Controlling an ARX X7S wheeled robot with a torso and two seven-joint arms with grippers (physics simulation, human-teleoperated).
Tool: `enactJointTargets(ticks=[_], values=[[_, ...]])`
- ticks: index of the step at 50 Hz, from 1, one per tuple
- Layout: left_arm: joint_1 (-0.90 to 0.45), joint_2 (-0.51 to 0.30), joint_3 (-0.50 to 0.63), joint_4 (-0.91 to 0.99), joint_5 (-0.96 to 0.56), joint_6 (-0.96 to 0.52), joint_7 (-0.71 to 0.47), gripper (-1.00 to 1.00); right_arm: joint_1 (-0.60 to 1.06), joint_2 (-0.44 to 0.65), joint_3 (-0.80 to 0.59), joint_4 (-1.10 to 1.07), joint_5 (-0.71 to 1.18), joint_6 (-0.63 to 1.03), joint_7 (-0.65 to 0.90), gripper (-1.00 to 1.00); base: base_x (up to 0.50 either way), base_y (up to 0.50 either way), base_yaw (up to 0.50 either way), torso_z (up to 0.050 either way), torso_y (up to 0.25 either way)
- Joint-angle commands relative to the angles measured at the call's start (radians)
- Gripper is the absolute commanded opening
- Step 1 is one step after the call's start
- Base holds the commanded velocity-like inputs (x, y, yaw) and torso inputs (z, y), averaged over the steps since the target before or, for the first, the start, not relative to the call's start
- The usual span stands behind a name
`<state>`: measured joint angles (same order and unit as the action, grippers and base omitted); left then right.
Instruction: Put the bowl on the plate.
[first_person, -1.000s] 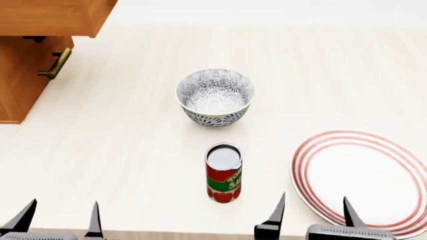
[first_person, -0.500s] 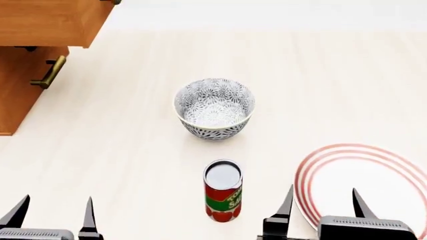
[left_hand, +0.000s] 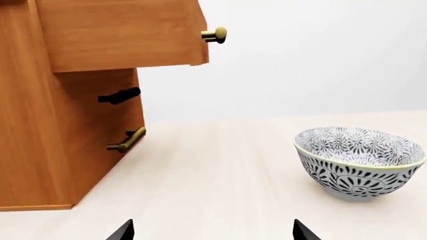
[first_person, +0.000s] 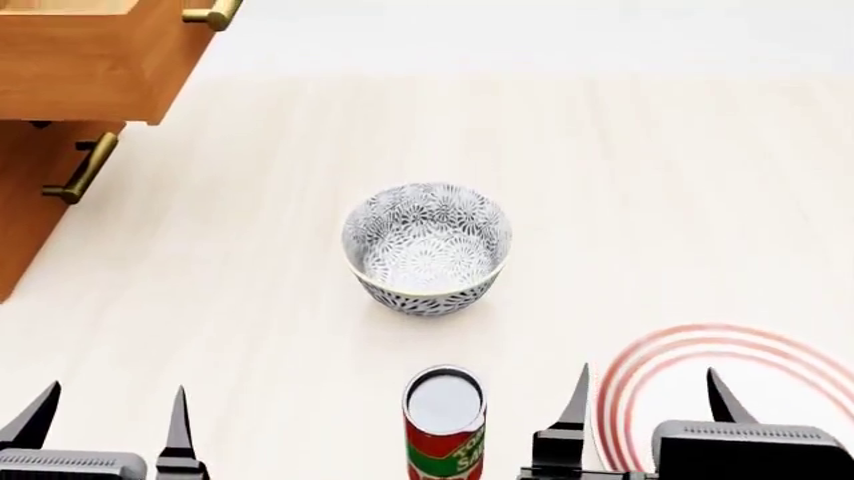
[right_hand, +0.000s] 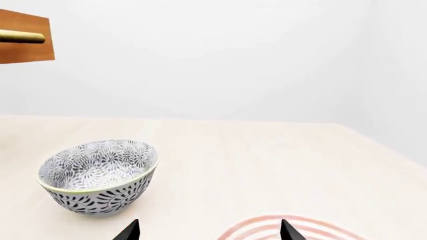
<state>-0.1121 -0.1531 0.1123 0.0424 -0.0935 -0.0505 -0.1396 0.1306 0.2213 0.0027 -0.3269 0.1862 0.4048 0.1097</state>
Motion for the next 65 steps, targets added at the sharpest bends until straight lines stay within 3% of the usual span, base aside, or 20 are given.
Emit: enactJointTargets(ticks=[1,65], values=[[-0.007,-0.008,0.003,-0.006,-0.010,0.005,-0.006,1.00,0.002,0.016,0.003,-0.021,0.023,0.030,-0.007,1.00,0.16,0.00,0.00,0.000,0.000],[-0.017,-0.036,0.035,-0.012,-0.046,0.013,-0.041,1.00,0.045,0.066,-0.024,-0.057,0.044,0.133,0.024,1.00,0.14,0.00,0.00,0.000,0.000]])
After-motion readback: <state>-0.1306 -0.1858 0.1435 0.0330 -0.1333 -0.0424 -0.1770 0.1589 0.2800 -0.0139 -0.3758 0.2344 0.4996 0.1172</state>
